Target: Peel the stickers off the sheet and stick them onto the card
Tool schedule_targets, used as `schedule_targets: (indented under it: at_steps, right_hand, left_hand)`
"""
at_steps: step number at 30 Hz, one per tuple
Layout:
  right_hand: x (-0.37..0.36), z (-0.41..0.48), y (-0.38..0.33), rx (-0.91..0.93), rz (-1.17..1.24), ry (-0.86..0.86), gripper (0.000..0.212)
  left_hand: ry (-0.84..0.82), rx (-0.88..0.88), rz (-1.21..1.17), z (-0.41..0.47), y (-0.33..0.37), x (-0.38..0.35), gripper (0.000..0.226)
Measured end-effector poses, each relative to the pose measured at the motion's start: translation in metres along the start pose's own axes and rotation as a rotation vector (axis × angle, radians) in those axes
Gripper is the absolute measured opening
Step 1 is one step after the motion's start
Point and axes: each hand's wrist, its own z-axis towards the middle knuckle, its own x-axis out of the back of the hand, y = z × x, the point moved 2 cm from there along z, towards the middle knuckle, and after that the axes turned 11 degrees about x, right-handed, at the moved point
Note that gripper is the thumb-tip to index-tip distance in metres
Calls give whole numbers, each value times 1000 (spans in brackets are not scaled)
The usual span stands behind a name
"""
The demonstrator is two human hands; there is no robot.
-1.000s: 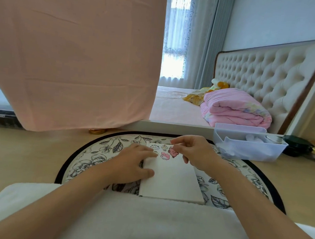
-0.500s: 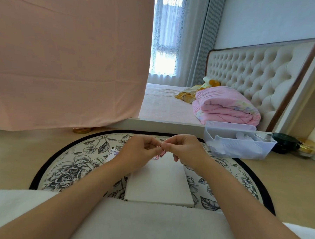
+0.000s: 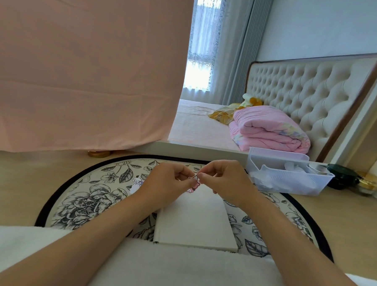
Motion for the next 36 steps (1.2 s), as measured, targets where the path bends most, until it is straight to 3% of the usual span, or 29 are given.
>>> schedule_targets:
  at_steps: [10, 15, 17, 19, 25, 36]
  right_hand:
    - [-7, -5, -4, 102, -83, 82, 14]
    - [-10, -13, -11, 399, -466, 167, 9]
    - [-10, -13, -13, 479, -502, 178, 9]
    - [-10, -12, -15, 425, -368, 157, 8]
    - [-10, -9, -12, 6, 188, 36, 7]
    - [-16, -9, -1, -15, 92, -70, 17]
  left_hand:
    - [20, 41, -87, -3, -3, -3, 8]
    - [62, 26, -102, -6, -4, -6, 11]
    - [81, 19, -89, -6, -4, -5, 13]
    - [88, 14, -82, -6, -5, -3, 13]
    - [56, -35, -61, -6, -7, 1, 11]
    - [37, -45, -59, -5, -9, 0, 11]
